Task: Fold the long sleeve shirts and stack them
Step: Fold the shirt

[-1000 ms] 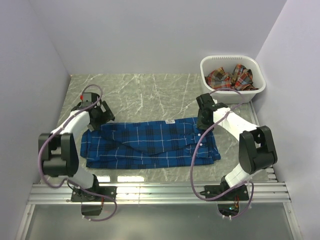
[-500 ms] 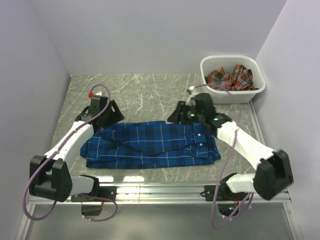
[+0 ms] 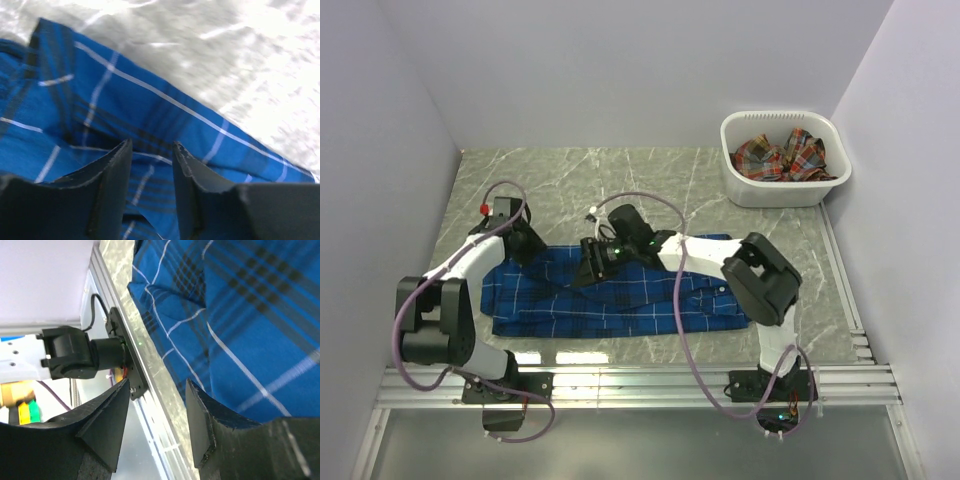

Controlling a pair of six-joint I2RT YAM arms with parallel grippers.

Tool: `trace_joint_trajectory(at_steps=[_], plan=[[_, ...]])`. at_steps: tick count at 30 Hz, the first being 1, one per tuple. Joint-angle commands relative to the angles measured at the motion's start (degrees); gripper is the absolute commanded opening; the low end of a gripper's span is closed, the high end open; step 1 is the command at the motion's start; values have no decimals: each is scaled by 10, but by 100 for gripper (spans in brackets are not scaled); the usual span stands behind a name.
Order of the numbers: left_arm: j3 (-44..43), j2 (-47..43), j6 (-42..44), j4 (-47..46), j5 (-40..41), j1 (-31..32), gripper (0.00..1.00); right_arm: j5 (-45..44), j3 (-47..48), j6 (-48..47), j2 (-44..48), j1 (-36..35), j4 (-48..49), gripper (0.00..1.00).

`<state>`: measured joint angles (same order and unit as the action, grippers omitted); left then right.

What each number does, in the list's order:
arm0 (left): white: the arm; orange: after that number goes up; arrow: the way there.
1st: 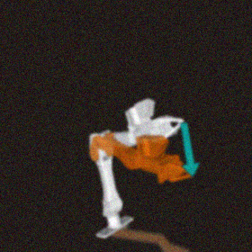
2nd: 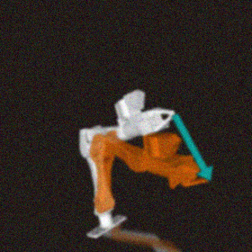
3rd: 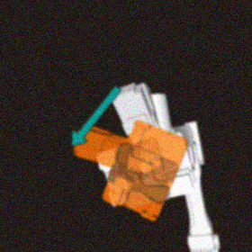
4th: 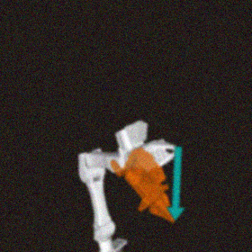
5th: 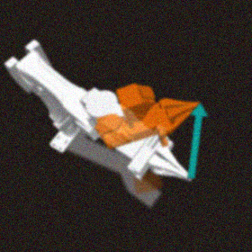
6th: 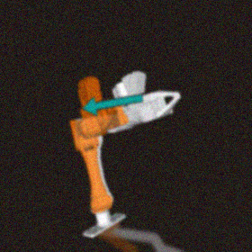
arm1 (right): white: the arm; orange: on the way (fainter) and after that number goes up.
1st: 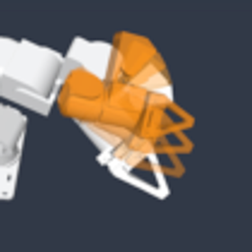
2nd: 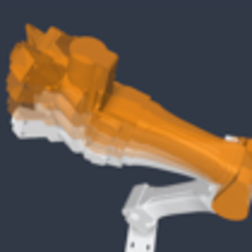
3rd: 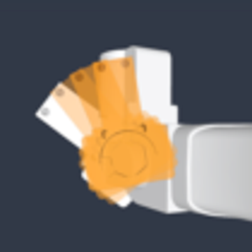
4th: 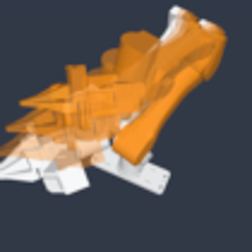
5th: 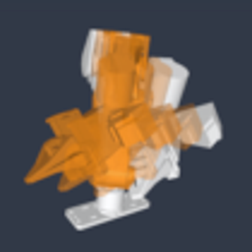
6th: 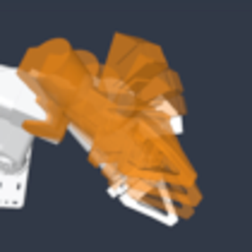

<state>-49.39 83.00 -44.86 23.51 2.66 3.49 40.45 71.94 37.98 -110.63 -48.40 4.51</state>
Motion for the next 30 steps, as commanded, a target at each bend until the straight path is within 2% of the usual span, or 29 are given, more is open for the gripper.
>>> trace_joint_trajectory(at_steps=[1, 6, 12, 19, 22, 27, 29, 30], plan=[[10, 29, -20, -22, -11, -22, 43, 23, 29, -18, -41, 1, 14, 56], [7, 72, -22, -29, -43, -69, 41, 30, 38, -64, -106, 15, -82, 54], [3, 114, -23, -32, -56, -119, 37, 50, -4, -120, -114, 40, -171, 54], [-27, 172, -27, -35, -52, -131, 31, 65, -78, -149, -86, 62, -173, 53], [-48, 169, -14, -36, -48, -132, 31, 67, -86, -150, -71, 62, -169, 52], [-66, 125, 6, -37, -41, -131, 40, 68, -80, -153, -32, 62, -176, 52], [-76, 99, 14, -28, -28, -132, 45, 58, -71, -162, -10, 62, -192, 51], [-87, 92, 20, -24, -27, -131, 52, 39, -68, -172, 0, 63, -209, 51]])
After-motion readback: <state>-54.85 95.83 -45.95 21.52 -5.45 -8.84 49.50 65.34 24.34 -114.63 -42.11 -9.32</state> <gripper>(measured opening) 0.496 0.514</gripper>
